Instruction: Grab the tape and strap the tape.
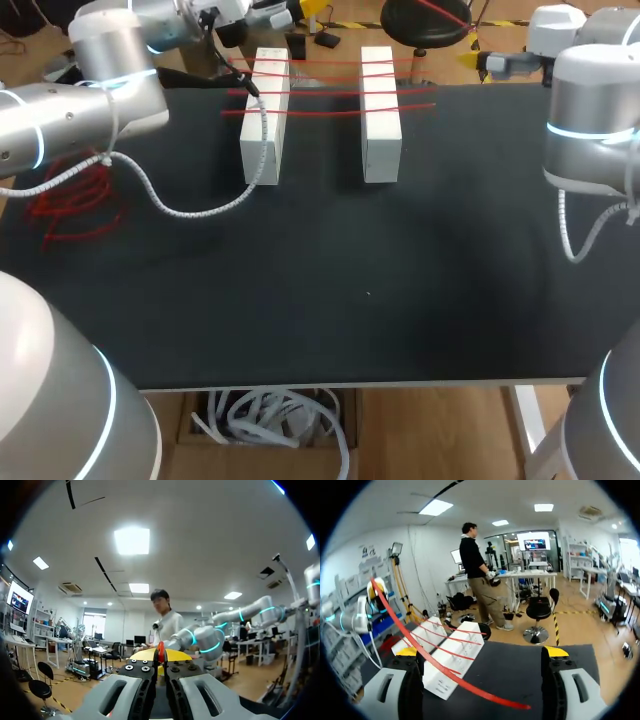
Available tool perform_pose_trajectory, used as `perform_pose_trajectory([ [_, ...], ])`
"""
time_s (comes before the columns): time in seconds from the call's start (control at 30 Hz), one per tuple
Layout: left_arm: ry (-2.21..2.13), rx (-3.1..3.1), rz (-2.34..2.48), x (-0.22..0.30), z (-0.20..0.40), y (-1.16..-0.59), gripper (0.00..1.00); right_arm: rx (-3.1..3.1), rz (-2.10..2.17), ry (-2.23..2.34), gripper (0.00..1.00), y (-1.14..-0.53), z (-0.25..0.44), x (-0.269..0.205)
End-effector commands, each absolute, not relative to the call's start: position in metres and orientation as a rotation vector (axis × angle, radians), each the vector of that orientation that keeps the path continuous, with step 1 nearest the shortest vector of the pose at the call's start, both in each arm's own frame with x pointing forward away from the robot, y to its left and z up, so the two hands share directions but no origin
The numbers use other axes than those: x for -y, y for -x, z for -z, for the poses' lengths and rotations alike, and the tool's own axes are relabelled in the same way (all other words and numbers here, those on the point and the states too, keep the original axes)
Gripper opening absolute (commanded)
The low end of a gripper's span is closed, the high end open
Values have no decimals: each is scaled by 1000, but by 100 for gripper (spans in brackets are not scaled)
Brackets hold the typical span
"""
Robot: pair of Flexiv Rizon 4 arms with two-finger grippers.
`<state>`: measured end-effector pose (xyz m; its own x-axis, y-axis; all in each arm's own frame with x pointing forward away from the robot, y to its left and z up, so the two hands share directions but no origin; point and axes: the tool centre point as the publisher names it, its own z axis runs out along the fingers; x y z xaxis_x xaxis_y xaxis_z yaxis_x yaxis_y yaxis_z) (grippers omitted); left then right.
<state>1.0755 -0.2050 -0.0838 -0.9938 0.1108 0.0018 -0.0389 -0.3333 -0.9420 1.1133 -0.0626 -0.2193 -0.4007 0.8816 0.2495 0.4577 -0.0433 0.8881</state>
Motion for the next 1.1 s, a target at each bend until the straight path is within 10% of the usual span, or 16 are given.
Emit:
perform_pose_trajectory([
  [0.03, 99, 1753, -2493, 205, 85, -1077, 0, -1047, -2061, -2098, 100, -1103, 212, 60],
  [1.1, 99, 1753, -2493, 205, 85, -1077, 0, -775, -2093, -2501, 100, -1075, 196, 32],
])
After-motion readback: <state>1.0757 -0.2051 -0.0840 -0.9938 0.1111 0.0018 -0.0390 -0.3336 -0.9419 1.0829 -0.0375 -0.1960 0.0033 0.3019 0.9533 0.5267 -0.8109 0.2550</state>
